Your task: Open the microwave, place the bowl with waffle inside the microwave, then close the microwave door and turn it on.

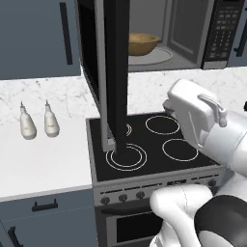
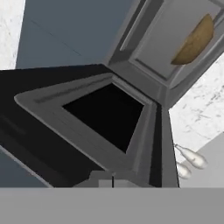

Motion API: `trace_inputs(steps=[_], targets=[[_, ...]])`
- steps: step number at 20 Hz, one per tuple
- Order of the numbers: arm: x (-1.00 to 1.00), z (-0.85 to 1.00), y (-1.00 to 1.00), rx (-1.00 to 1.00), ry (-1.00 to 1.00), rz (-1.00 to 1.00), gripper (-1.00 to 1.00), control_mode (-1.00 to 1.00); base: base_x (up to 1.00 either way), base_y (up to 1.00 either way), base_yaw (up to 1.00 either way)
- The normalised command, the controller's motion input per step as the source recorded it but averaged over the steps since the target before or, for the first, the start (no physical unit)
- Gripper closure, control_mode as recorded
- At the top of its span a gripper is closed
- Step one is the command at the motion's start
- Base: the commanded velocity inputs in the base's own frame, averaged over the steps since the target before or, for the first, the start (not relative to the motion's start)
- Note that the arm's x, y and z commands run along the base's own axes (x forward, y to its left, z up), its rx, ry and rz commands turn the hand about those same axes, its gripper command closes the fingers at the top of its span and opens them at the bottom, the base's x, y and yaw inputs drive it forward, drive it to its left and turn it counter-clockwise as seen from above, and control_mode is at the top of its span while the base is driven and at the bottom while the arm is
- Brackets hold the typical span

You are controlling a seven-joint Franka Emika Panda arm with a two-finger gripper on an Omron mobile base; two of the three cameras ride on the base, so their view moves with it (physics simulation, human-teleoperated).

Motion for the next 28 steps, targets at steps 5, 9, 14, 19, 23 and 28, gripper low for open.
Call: trace_inputs(steps=[5,9,14,19,23,28], targets=[[-0.87,-0.3,0.37,0.0,-0.01,-0.3,1.0,-1.0,0.0,0.0,0.0],[-0.09,-0.26,0.58,-0.21,0.26,-0.23,1.0,-1.0,0.0,0.0,0.0],[0.77,-0.76,0.82,-0.43,0.2,-0.22,1.0,-1.0,0.0,0.0,0.0],[0.74,-0.8,0.97,-0.36,-0.01,-0.23,1.0,-1.0,0.0,0.0,0.0],[1.0,-0.69,0.73,-0.31,-0.03,-0.37,1.0,-1.0,0.0,0.0,0.0],[1.0,-0.14,0.33,-0.26,-0.27,-0.4,1.0,-1.0,0.0,0.0,0.0]])
